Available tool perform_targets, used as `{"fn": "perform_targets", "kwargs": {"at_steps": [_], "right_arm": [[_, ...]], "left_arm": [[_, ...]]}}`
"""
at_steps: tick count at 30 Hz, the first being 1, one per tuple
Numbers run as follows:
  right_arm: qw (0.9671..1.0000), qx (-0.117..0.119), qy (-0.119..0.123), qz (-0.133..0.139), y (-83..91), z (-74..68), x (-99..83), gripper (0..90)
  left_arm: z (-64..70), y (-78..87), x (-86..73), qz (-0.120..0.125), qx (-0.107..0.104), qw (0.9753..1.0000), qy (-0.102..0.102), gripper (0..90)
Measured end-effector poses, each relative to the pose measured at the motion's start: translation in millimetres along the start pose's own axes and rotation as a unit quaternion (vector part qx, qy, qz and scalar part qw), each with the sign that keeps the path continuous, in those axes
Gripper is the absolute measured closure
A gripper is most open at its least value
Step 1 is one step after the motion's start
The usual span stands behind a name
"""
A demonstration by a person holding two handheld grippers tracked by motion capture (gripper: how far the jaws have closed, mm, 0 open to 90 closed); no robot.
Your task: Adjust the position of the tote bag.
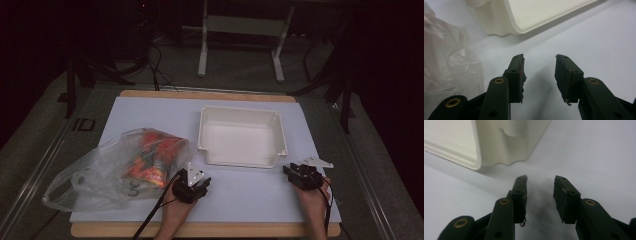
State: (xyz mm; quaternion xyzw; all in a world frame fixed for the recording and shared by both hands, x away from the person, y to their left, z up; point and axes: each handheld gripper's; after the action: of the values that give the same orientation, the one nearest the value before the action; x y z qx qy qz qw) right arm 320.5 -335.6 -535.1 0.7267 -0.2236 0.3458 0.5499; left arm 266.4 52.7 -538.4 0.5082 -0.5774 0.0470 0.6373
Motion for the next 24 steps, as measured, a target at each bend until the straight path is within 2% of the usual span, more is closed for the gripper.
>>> {"fn": "perform_targets", "kwargs": {"at_steps": [3, 6, 8, 13, 18, 21, 24], "right_arm": [[1.0000, 0.002, 0.006, 0.007, 1.5, -1.5, -1.0, 63.1], [0.9999, 0.009, -0.001, 0.014, 3.3, -0.7, -1.7, 63.4], [0.9993, 0.024, -0.020, 0.019, 4.9, 3.6, -1.8, 63.3], [0.9983, 0.034, -0.040, 0.024, 5.6, 8.2, -2.1, 63.7], [0.9994, 0.022, -0.017, 0.021, 4.4, 2.9, -3.0, 63.3], [0.9999, 0.010, 0.002, 0.013, 2.3, -1.4, -3.2, 61.8], [0.9999, 0.008, 0.005, 0.012, 1.9, -2.0, -3.3, 61.0]], "left_arm": [[-2.7, 0.1, -0.3, 0.000, -0.010, 0.9999, 0.011, 60.8], [-4.3, 2.8, 0.2, 0.001, -0.021, 0.9996, 0.018, 61.3], [-3.5, 6.0, 1.0, 0.006, -0.027, 0.9994, 0.020, 61.6], [-3.6, 14.9, 5.5, 0.011, -0.034, 0.9991, 0.021, 61.4], [-7.3, 31.0, 13.5, 0.022, -0.044, 0.9986, 0.017, 61.5], [-10.0, 44.2, 17.9, 0.030, -0.039, 0.9987, 0.010, 58.8], [-17.3, 57.9, 19.6, 0.035, -0.022, 0.9991, 0.011, 55.6]]}}
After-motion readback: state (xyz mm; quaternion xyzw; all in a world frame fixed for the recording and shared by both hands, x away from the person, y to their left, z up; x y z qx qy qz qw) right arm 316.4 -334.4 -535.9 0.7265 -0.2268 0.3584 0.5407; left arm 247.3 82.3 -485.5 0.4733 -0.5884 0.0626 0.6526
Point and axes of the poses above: each handheld gripper's, and its own axes: y roughly backward along the jaws, x roughly out of its top, z roughly to its right, and after that the axes turned 13 degrees about -y, right-handed
